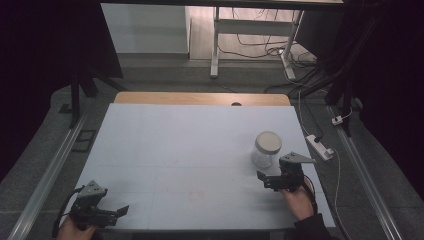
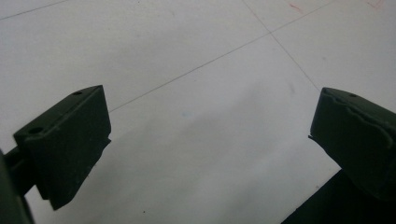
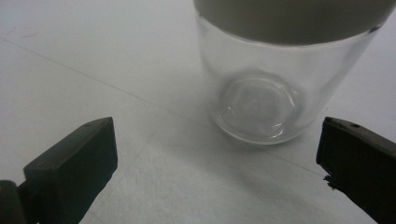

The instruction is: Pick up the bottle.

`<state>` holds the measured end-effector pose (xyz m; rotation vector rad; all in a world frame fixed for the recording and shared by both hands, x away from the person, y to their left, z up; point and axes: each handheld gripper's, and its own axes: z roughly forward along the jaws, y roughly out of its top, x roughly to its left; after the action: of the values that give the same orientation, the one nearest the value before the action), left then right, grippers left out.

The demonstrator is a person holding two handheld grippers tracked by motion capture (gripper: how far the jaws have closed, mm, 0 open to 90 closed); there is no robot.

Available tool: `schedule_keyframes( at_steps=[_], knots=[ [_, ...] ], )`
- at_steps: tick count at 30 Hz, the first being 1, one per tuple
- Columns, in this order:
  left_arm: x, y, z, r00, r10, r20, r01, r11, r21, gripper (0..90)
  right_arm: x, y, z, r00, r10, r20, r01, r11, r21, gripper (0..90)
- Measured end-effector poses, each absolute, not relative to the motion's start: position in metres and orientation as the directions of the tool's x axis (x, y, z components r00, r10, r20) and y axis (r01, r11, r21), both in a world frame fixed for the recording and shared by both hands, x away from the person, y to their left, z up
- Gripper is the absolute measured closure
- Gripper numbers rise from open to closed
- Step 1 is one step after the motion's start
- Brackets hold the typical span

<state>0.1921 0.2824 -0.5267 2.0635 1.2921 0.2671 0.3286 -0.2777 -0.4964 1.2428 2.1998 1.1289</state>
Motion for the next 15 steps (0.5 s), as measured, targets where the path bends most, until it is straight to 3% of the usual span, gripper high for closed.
schedule_keyframes(
  at_steps=[15],
  knots=[
    [0.193, 0.283, -0.527, 0.494, 0.85, -0.184, 0.72, -0.282, 0.634, 0.0, 0.354, -0.273, -0.493, -0.514, 0.857, 0.041, 0.55, 0.293, 0.782, 0.0]
  ],
)
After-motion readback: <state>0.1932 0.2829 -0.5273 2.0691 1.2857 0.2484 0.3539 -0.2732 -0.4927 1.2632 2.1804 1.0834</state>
